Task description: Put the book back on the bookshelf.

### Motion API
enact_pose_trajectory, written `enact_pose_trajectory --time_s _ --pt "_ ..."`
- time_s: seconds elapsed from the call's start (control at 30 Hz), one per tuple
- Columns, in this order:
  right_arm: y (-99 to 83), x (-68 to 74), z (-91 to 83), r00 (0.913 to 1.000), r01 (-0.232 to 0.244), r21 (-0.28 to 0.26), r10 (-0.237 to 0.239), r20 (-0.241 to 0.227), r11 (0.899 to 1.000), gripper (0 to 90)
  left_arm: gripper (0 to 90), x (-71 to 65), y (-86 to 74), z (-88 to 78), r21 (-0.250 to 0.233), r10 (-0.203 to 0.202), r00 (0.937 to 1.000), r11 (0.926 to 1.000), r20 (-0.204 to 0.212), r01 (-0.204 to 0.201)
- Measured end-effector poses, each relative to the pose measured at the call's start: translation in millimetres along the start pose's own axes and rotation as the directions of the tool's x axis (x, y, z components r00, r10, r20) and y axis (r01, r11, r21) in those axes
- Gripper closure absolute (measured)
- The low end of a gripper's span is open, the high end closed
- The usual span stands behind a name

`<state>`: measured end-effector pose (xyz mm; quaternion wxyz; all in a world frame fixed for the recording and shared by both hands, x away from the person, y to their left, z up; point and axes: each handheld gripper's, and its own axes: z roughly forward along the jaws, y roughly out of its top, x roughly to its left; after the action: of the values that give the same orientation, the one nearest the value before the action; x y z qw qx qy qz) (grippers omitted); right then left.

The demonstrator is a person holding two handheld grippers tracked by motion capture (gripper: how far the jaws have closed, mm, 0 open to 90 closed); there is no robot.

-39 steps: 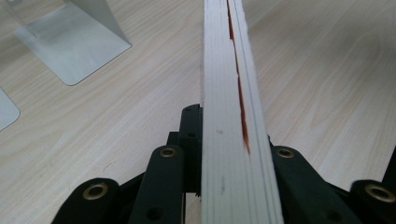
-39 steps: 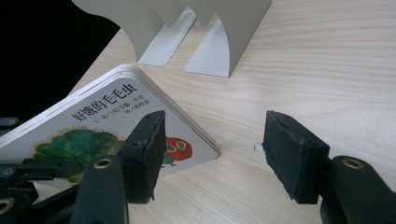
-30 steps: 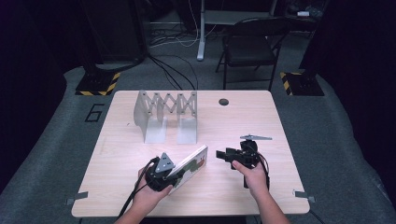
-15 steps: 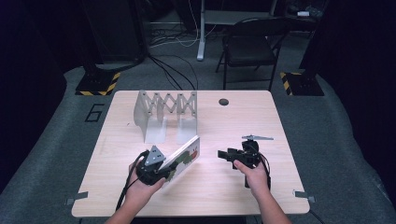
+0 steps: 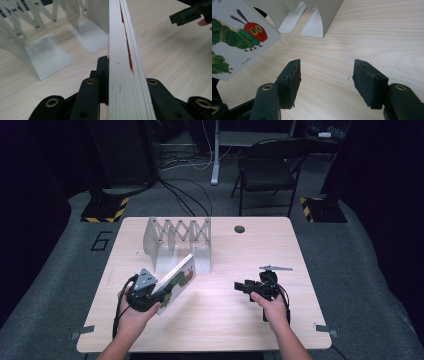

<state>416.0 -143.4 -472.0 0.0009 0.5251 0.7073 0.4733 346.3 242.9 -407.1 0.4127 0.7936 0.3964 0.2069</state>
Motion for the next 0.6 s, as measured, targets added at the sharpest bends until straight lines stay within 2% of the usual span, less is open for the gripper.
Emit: enact_pose_trajectory --time_s 0.07,0.2,0.27,0.47,0.6 --pt "-0.2 -0.8 0.0 1.0 -0.003 -0.001 0.003 0.002 1.0 39.0 76.0 6.6 -0.6 -5.1 -0.006 -0.006 0.9997 1.0 -0.025 0.005" --pt "-1.5 -1.9 0.4 0.9998 -0.016 0.006 0.016 0.007 1.0 39.0 76.0 16.8 -2.9 -10.7 -0.021 -0.049 0.997 0.9986 -0.059 0.048" --pt "-1.8 -3.4 1.1 0.9999 -0.005 0.006 0.004 0.01 1.0 39.0 76.0 22.1 -4.1 -13.1 -0.024 -0.061 0.9949 0.9979 -0.08 0.059" --pt "-2.2 -3.6 1.3 0.9999 -0.008 0.007 0.008 0.01 1.0 39.0 76.0 34.7 -7.8 -16.2 -0.035 -0.111 0.9845 0.9936 -0.135 0.108" --pt "-2.0 -4.1 2.6 0.9998 -0.017 0.011 0.017 0.007 1.0 39.0 76.0 38.7 -10.6 -17.8 -0.033 -0.126 0.9793 0.9919 -0.158 0.123"
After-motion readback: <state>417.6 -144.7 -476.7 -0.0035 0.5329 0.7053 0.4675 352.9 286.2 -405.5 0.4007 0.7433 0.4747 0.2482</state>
